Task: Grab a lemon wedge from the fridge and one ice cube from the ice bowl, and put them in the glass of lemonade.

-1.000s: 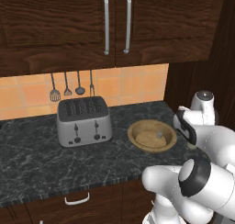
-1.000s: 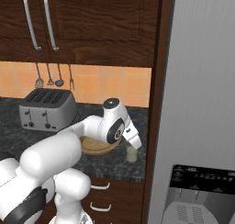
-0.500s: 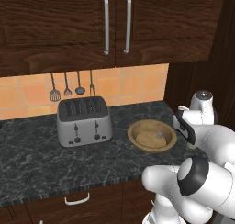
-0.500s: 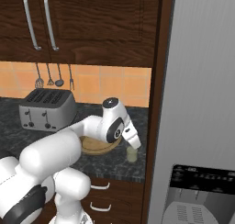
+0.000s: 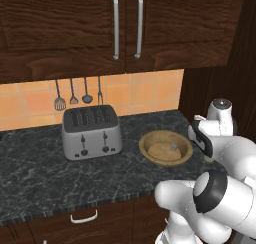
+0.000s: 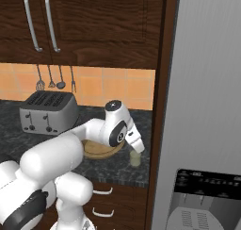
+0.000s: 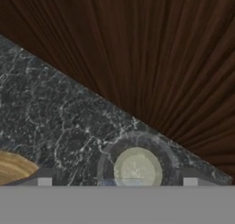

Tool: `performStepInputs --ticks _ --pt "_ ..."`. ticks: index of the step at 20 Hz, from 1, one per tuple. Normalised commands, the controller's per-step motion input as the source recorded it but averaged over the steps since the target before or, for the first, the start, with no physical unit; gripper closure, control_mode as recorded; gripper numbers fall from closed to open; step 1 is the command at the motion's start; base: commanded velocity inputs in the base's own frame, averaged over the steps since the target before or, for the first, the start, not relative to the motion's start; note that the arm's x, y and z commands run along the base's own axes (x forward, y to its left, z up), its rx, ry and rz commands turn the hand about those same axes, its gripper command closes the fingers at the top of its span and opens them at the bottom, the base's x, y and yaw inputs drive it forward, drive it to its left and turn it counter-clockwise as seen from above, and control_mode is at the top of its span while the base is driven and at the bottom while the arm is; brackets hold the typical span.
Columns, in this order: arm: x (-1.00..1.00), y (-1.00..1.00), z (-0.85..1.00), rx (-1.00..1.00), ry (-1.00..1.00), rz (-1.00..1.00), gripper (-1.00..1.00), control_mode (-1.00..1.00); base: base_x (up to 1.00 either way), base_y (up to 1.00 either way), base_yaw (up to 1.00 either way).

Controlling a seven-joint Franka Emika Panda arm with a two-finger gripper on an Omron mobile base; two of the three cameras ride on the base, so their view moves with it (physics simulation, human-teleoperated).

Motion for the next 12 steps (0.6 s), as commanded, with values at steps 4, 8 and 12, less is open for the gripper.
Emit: performStepInputs --ticks 4,8,12 --pt "0.0 0.0 0.0 0.0 -0.02 0.0 -1.0 -1.0 0.0 0.0 0.0" --pt "-0.17 0.0 0.01 0.02 -0.03 0.0 -1.0 -1.0 0.0 0.0 0.0" --pt "-0.38 -0.01 0.01 0.02 -0.04 0.0 -1.0 -1.0 0.0 0.0 0.0"
